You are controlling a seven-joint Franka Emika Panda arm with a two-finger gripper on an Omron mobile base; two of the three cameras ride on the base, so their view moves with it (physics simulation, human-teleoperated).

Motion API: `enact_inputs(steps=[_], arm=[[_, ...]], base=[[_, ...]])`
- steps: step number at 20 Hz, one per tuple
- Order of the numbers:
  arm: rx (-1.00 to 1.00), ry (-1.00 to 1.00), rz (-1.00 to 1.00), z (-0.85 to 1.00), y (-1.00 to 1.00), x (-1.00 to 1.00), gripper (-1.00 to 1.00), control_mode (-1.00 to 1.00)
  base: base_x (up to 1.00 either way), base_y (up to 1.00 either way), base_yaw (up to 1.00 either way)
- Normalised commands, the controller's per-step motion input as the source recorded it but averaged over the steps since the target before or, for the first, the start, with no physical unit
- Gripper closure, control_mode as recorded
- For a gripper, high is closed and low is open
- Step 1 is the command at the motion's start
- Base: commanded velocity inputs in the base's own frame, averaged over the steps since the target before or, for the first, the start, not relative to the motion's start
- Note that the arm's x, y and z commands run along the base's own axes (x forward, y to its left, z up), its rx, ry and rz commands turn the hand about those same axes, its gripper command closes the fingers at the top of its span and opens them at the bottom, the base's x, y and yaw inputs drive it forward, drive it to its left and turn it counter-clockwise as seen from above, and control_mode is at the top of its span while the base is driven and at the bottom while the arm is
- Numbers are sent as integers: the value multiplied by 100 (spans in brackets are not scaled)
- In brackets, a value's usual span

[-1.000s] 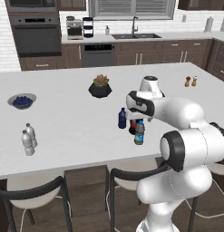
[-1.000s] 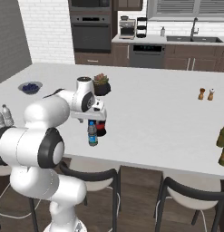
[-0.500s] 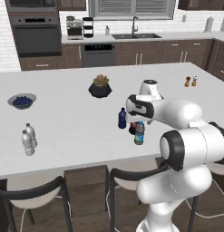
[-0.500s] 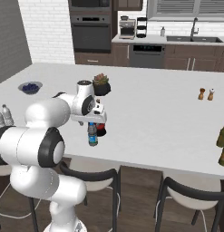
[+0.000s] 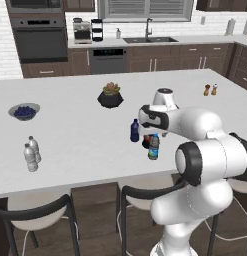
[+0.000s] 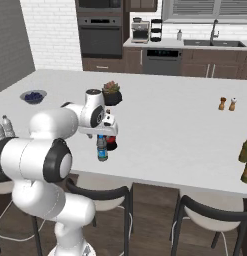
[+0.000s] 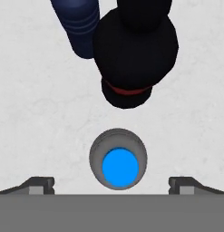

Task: Move the plastic bottles in the middle to the plastics group, and the glass bottles in the middle to the glass group.

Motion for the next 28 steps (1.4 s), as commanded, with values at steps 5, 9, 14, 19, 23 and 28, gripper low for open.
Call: enact_inputs(steps=[5,9,14,19,23,28], arm=[[0,0,0,-9,0,24,-100,-100],[0,0,0,-16,0,6,-100,-100],[0,0,0,-7,0,0,-100,-100],[0,0,0,0,0,-3,-100,-100],[0,0,0,0,0,0,100,-100],[0,0,0,0,0,0,100,-100]], base=[[0,0,0],[0,0,0],[0,0,0],[0,0,0],[0,0,0],[0,0,0]])
